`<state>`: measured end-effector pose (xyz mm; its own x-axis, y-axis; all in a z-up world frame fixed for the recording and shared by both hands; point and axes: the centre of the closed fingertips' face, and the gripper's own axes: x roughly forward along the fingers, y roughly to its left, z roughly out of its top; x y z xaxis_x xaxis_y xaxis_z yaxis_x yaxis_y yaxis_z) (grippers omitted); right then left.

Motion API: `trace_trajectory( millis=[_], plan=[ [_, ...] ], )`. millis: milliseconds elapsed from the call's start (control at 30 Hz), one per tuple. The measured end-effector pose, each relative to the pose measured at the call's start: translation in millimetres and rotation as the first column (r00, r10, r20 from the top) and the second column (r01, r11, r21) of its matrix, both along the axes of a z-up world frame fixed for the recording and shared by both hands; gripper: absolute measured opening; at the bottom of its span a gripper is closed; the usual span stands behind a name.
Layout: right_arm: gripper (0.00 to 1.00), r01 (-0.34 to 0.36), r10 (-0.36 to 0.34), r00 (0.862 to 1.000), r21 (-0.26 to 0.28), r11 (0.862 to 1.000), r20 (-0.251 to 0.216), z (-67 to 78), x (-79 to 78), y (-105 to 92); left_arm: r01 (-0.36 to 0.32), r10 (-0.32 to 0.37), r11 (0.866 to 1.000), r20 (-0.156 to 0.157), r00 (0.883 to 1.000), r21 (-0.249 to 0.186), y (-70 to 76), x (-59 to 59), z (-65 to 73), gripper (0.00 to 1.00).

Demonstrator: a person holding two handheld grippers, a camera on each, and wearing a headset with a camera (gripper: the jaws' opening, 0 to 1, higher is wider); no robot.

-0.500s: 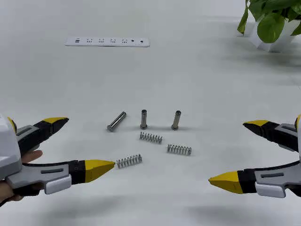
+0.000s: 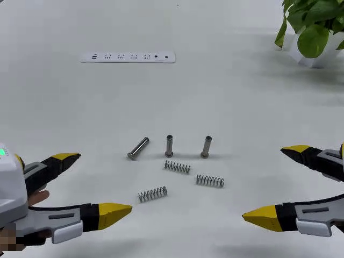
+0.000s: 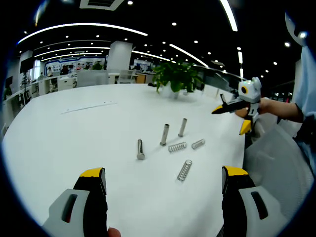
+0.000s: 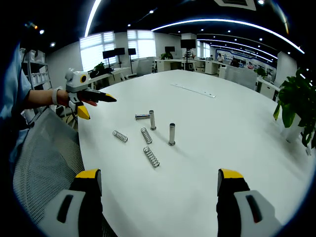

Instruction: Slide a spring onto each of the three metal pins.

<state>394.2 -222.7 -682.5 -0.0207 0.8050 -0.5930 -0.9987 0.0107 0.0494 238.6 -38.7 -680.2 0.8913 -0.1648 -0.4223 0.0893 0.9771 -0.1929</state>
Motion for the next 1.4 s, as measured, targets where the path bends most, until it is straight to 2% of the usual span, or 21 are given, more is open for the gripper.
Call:
trace_trajectory(
  millis=[233,367,433,767,900,1067,1233,1400],
  plan=[
    [0.99,0.005,-0.005,1.0,0.004,1.0,0.0,1.3,-1.2,-0.4,0.014,-0.014,1.0,-0.022,1.0,0.006,2.7,-1.3,-3.8,0.99],
    [0.98,0.01,-0.01,1.0,0.001,1.0,-0.002,0.2,-1.8,-2.0,0.019,-0.019,1.0,-0.024,1.0,0.009,4.0,0.9,-2.5,0.99],
    [0.98,0.013,-0.013,1.0,0.001,1.0,-0.006,-0.3,-2.2,-2.5,0.014,-0.014,1.0,-0.026,1.0,-0.004,5.2,2.7,-1.7,0.99],
    [0.97,0.024,-0.024,1.0,0.012,1.0,-0.008,-1.1,-2.6,-1.8,0.033,-0.032,0.999,-0.076,0.997,0.015,10.4,6.3,-7.1,0.96],
    [0.97,0.027,-0.027,1.0,0.014,1.0,-0.01,-2.3,-3.0,-1.6,0.007,-0.008,1.0,-0.079,0.997,-0.013,13.9,8.3,-7.3,0.96],
    [0.97,0.032,-0.032,0.999,0.014,0.999,-0.018,-4.7,-5.3,-2.5,-0.001,-0.004,0.999,-0.104,0.995,-0.043,15.7,11.3,-7.2,0.91],
    [0.97,0.033,-0.033,0.999,0.014,0.999,-0.028,-6.6,-8.1,-3.4,0.003,-0.006,1.0,-0.121,0.993,-0.03,26.9,19.2,-5.8,0.86],
    [0.97,0.037,-0.037,0.999,0.015,0.999,-0.031,-6.9,-8.7,-4.5,0.008,-0.014,0.999,-0.123,0.992,-0.047,26.4,31.4,0.8,0.84]
  ],
)
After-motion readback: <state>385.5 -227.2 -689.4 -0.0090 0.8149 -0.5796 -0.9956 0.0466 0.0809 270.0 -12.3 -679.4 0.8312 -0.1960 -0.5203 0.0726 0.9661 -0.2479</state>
